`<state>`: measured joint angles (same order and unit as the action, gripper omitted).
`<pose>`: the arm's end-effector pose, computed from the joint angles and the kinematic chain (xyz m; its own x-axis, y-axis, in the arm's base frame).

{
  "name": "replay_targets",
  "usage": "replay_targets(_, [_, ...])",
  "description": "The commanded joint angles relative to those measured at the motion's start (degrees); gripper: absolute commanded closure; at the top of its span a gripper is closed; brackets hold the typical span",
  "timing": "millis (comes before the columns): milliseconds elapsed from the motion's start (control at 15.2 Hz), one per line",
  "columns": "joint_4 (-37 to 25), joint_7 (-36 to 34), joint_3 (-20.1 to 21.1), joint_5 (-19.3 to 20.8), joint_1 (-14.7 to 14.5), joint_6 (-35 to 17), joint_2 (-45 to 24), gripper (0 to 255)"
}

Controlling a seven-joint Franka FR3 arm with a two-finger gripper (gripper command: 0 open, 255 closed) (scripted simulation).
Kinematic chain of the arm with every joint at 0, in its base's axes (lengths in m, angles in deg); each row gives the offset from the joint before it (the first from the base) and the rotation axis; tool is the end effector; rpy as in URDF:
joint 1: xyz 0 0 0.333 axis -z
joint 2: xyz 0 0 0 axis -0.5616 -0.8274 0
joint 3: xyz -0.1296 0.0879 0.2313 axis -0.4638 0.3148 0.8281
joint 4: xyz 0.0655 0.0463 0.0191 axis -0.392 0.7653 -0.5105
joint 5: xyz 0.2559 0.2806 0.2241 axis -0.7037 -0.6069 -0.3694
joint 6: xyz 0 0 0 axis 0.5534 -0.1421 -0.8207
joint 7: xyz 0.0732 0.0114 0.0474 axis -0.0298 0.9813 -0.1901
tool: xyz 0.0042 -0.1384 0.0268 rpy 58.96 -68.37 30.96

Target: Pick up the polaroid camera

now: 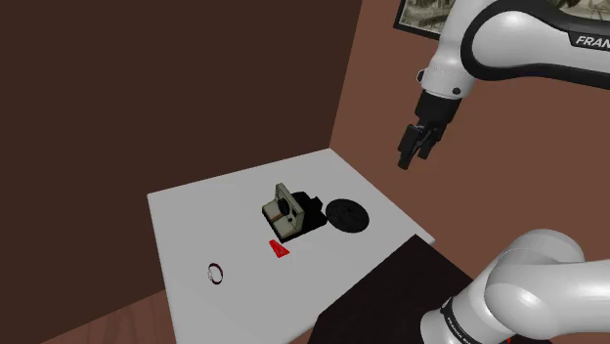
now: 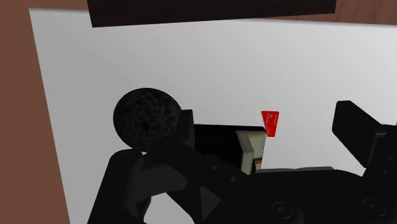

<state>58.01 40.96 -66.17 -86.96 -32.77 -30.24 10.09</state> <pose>0.3800 -0.0074 0.4961 0.9974 0.0216 -0.0682 0.0182 -0.9985 -0.0507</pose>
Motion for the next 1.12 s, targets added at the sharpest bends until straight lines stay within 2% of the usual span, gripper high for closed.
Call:
replay_targets(0, [0.0,0.0,0.0,0.0,0.0,0.0,0.0,0])
replay_targets(528, [0.5,-2.5,2.0,-1.4,-0.5,-15.0,-14.3,0])
replay_targets(1056, [-4.3,-5.0,3.7,-1.8,-0.8,-27.5,-31.3,0])
